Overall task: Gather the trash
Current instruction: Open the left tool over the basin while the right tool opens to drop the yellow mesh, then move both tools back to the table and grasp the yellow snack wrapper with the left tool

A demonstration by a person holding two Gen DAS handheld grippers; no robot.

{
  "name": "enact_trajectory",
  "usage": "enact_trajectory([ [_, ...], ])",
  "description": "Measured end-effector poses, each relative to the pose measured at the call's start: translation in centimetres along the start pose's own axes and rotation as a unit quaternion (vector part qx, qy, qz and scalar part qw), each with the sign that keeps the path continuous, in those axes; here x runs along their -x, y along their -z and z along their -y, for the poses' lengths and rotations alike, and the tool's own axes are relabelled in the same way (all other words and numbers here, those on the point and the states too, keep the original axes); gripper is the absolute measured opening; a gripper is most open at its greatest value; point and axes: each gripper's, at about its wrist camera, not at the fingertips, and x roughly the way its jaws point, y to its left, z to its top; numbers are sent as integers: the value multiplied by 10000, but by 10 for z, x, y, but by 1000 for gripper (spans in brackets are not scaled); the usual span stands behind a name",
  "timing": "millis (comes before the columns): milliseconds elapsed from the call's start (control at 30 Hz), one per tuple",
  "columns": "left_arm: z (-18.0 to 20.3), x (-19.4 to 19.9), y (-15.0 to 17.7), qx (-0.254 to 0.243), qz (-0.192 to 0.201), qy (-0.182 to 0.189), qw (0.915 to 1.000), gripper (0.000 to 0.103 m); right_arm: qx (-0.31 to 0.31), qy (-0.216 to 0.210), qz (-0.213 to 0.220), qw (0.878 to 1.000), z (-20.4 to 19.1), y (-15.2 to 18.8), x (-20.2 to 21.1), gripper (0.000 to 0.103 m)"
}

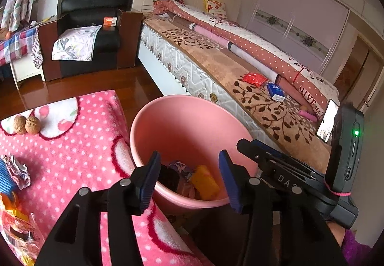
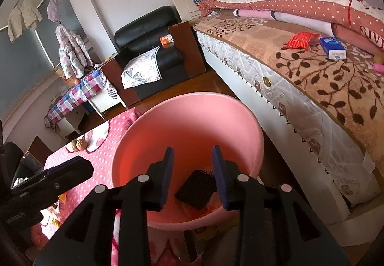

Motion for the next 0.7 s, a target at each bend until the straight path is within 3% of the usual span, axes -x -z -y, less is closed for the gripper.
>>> enact_trajectory([
  [433, -27, 34, 10, 114, 262, -512, 9983, 51, 723, -164, 216, 9970, -46, 9, 10, 34],
  [700, -57, 66, 22, 258, 429, -1083, 9929, 51, 1150, -525, 92, 9919, -84, 21, 14, 34],
])
